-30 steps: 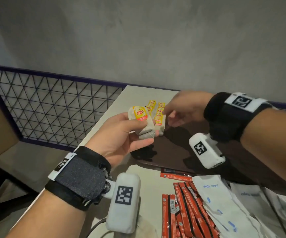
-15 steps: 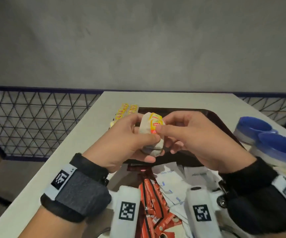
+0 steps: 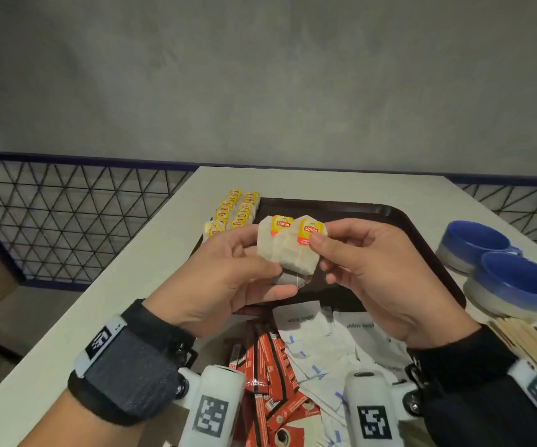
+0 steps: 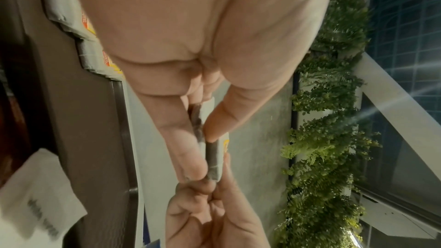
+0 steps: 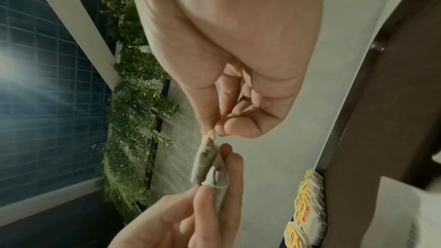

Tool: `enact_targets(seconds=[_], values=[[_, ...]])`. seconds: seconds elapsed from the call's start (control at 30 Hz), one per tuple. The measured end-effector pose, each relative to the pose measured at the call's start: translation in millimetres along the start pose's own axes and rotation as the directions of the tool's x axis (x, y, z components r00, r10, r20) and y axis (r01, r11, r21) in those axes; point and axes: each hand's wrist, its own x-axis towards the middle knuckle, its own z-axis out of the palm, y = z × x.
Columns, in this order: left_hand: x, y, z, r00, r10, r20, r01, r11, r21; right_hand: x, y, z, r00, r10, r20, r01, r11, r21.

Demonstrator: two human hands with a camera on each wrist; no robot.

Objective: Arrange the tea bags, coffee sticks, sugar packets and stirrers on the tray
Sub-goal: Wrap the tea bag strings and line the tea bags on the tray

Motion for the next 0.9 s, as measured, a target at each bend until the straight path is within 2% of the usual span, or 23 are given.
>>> enact_targets(seconds=[0.1,0.27,0.43,0.63,0.77,0.9], values=[[1.1,-1.9,1.1,0.999,0.002,-0.038,-0.003,1.0,-0.019,0.2,-2.4,-3.6,1.0,-0.009,0.007,0.009,0.999,0.034],[1.3,-3.2,-2.4,0.998,-0.021,-0.059,0.019,0.999,-0.036,0.2,-0.8,-2.8,1.0,-0.015,0.019,0.016,1.0,-0.021],[2.0,-4.6,-3.8,0.996,-0.03,-0.081,0.029,0.999,-0.014,1.0,0.8,-1.7,1.0,-0.012,0.021,0.011,1.0,0.024],[-0.3,-7.1,-0.3,0.997,-0.071,0.01,0.071,0.997,0.012,0.9,2.0,1.1,1.0,-0.019,-0.009,0.02,0.998,0.053],[-0.1,-7.5,1.0,0.997,-0.079,0.026,0.08,0.997,-0.005,3.2,2.3,-2.1,1.0,0.015,-0.003,-0.015,0.992,0.128],[1.1,-8.1,-0.7,0.997,-0.081,0.008,0.081,0.997,0.008,3.9,-0.7,-3.5,0.996,0.076,0.048,-0.086,0.954,0.288]])
